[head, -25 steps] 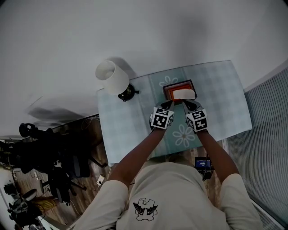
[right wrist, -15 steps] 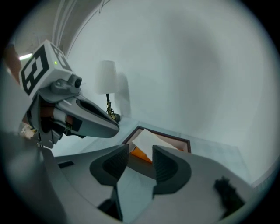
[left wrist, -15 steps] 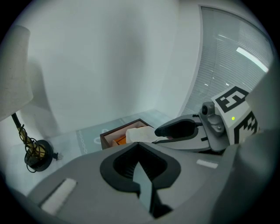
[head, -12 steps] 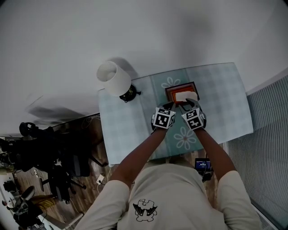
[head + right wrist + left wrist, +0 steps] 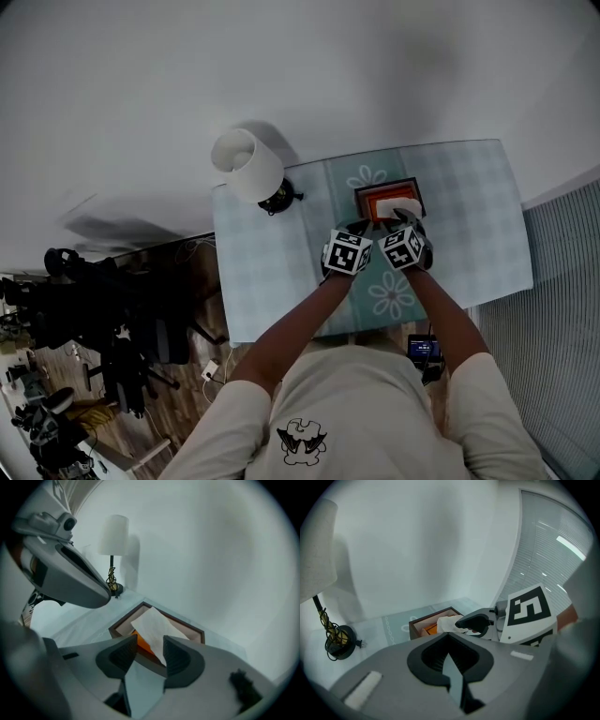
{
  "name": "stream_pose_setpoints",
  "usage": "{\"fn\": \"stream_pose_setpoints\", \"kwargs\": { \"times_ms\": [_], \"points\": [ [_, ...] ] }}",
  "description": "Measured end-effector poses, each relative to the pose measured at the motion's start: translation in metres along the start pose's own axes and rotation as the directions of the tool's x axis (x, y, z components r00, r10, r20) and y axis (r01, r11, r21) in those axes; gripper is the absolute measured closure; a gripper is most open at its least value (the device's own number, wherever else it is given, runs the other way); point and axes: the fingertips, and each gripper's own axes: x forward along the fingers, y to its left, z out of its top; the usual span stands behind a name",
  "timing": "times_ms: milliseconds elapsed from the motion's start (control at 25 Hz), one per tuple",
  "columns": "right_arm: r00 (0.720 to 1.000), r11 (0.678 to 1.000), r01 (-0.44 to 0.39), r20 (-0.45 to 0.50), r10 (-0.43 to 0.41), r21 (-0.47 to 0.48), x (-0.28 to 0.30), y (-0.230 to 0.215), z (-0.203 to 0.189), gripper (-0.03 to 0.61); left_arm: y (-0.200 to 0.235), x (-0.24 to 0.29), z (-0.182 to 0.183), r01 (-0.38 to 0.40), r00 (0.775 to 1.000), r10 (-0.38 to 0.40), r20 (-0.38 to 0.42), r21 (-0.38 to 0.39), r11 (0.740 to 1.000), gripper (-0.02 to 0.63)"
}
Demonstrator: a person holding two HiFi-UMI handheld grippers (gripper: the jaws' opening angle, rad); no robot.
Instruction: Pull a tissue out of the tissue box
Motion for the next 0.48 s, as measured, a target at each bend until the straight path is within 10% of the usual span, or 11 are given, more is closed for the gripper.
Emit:
{"fn": "stream_pose_setpoints", "kwargs": {
  "times_ms": [160, 480],
  "points": [
    [0.999, 0.999, 0.039, -0.012, -0.039, 0.017, 0.001, -0.007, 0.0, 0.556, 0.003, 0.0, 0.0, 0.0, 1.0, 0.0, 0.001, -0.007, 1.0, 0.607],
    [0.999, 0.997, 0.045, 0.001, -0.045, 0.06, -0.004, -0.017, 0.005, 0.565, 0.01, 0.0, 0.0, -0.005, 1.0, 0.005, -0.002, -0.019, 1.0, 0.607]
  ]
}}
